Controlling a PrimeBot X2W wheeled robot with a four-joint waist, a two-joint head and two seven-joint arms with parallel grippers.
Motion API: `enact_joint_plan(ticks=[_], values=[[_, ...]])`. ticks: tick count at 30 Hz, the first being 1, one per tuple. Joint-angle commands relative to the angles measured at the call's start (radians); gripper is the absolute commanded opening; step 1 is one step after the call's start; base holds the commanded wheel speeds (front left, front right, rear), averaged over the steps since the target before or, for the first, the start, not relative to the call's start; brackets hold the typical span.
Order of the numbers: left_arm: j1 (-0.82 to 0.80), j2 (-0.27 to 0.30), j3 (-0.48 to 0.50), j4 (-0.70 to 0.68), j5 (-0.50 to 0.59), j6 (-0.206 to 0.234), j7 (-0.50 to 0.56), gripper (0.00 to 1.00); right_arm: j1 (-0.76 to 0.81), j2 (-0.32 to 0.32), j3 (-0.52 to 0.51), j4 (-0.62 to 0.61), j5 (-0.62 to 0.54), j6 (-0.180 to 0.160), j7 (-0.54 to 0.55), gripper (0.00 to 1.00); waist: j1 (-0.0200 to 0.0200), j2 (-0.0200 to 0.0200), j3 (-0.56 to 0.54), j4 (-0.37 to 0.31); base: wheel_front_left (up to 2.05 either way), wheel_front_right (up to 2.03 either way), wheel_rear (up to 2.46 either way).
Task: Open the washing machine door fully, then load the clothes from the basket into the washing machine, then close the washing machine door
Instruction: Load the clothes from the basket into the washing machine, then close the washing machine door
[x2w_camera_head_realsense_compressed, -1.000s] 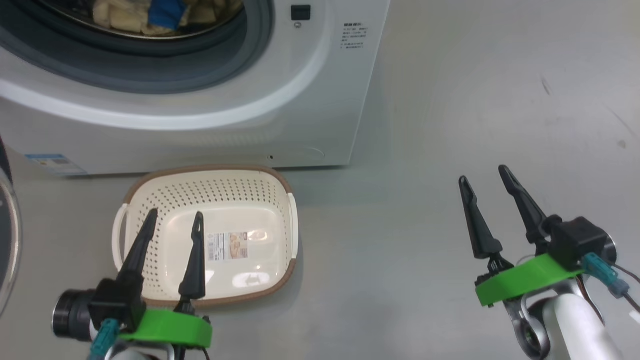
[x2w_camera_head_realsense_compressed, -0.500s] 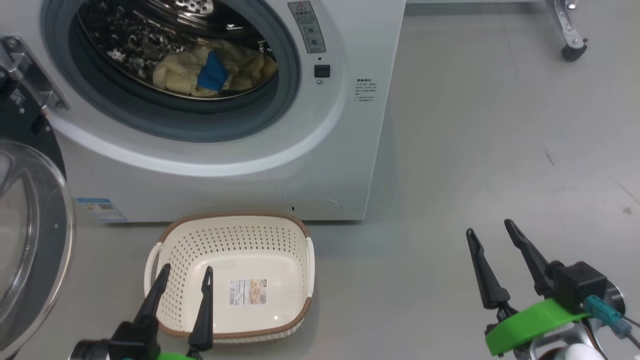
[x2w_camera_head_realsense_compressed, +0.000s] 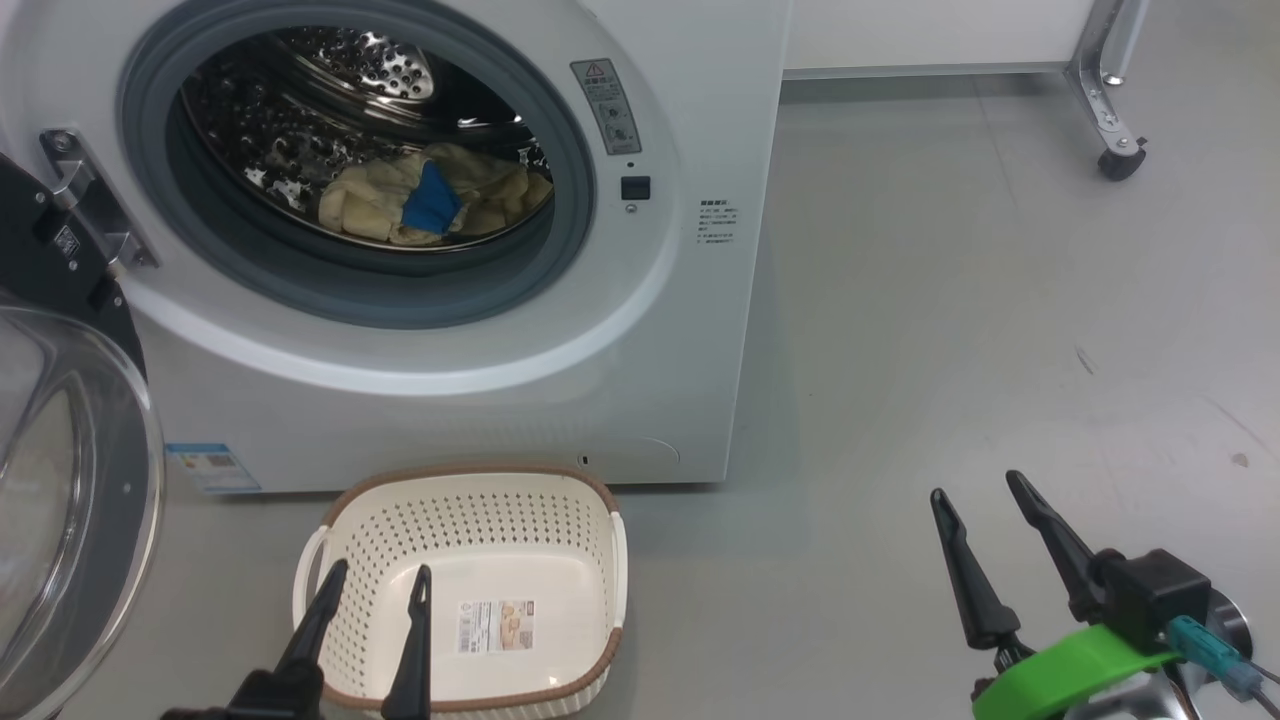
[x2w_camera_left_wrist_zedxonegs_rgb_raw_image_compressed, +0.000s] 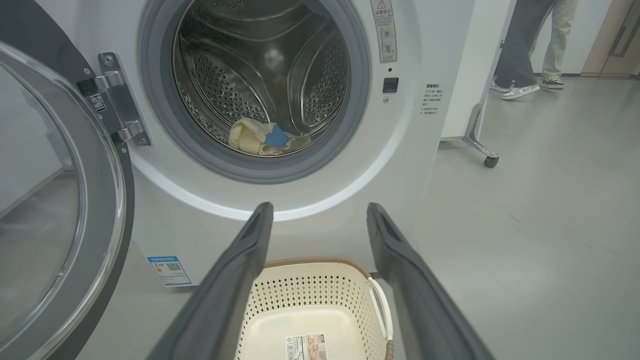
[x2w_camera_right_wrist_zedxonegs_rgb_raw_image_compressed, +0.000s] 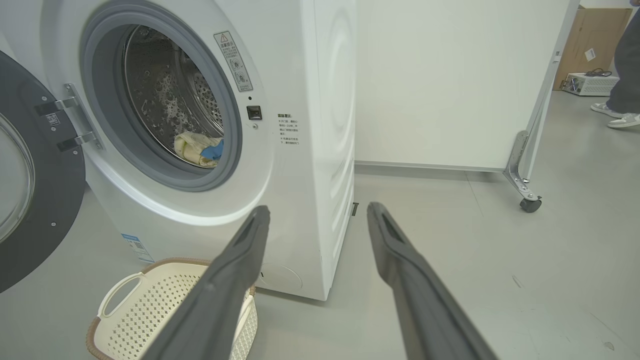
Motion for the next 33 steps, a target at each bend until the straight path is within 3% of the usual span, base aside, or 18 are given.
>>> enact_joint_plan(ticks=[1,23,33], values=[[-0.031,0.014,0.033,-0.024,-0.009,0.208,-0.011,1.00,-0.024,-0.006,0.015,-0.040,0.003,-0.003,0.002,1.00,0.0001,0.0000,0.000,0.000,0.00,0.00,0.00],[-0.047,0.015,0.023,-0.019,-0.006,0.215,-0.008,1.00,-0.018,-0.006,0.015,-0.041,0.011,-0.003,0.004,1.00,0.0001,0.0000,-0.006,-0.002,-0.03,0.03,0.00],[-0.049,0.018,0.019,-0.018,-0.005,0.222,-0.006,1.00,-0.018,-0.006,0.010,-0.035,0.012,-0.003,0.000,1.00,0.0001,0.0000,-0.009,0.004,-1.09,1.09,0.00]])
